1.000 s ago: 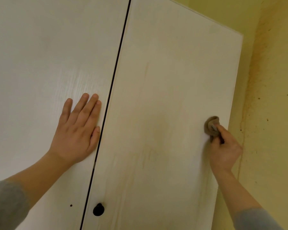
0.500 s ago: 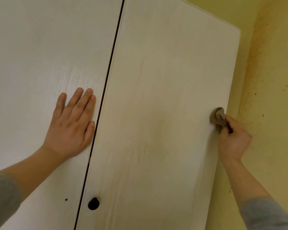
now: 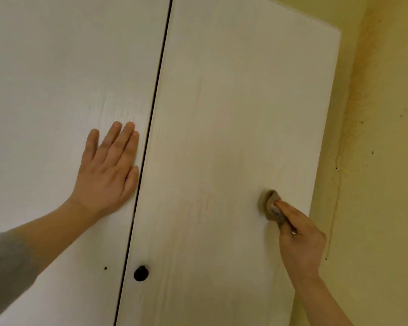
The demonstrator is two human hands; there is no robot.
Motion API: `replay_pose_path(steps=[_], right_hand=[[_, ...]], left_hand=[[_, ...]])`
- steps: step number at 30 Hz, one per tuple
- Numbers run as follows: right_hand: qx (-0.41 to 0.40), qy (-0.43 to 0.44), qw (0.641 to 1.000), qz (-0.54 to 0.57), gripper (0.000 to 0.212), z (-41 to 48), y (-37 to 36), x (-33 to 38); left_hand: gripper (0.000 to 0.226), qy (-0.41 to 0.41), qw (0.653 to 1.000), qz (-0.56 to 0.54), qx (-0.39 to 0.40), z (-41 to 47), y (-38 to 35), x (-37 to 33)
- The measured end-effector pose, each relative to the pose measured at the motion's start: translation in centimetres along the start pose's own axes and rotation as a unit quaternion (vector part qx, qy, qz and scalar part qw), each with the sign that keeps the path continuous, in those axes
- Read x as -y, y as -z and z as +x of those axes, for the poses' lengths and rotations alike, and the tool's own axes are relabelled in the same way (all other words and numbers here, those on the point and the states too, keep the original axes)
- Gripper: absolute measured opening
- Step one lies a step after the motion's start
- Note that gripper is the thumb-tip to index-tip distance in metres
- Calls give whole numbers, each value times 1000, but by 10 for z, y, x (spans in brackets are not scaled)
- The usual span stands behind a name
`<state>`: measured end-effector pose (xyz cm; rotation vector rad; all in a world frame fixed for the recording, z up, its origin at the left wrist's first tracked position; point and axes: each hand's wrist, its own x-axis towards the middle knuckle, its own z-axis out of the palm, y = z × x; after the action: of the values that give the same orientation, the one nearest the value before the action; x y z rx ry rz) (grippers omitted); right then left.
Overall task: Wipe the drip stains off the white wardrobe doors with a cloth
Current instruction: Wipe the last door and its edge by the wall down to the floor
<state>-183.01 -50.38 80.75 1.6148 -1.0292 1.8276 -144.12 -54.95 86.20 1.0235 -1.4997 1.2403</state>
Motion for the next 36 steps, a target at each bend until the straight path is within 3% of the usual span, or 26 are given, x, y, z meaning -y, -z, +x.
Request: replay_pose_path(steps=[2, 6, 15, 21, 26, 29, 36], right_hand=[[-4, 7, 999, 35, 36, -5, -7, 24], [32, 49, 996, 64, 44, -20, -41, 67], [17, 165, 985, 55, 27, -16, -125, 138], [-2, 137, 989, 52, 29, -39, -153, 148], [103, 164, 979, 70, 40, -110, -142, 140], [126, 143, 979, 75, 27, -113, -132, 139], [-54, 127, 990, 16, 33, -6, -119, 140]], left_hand=[[63, 13, 1000, -11, -1, -11, 5, -2], [65, 54, 998, -31, 29, -61, 13, -5], [63, 10, 1000, -2, 25, -94, 7, 11], [63, 4, 1000, -8, 8, -94, 5, 14], [63, 3, 1000, -6, 17, -96, 3, 17], [63, 8, 1000, -7, 20, -98, 4, 16], [64, 8, 1000, -11, 22, -96, 4, 15]])
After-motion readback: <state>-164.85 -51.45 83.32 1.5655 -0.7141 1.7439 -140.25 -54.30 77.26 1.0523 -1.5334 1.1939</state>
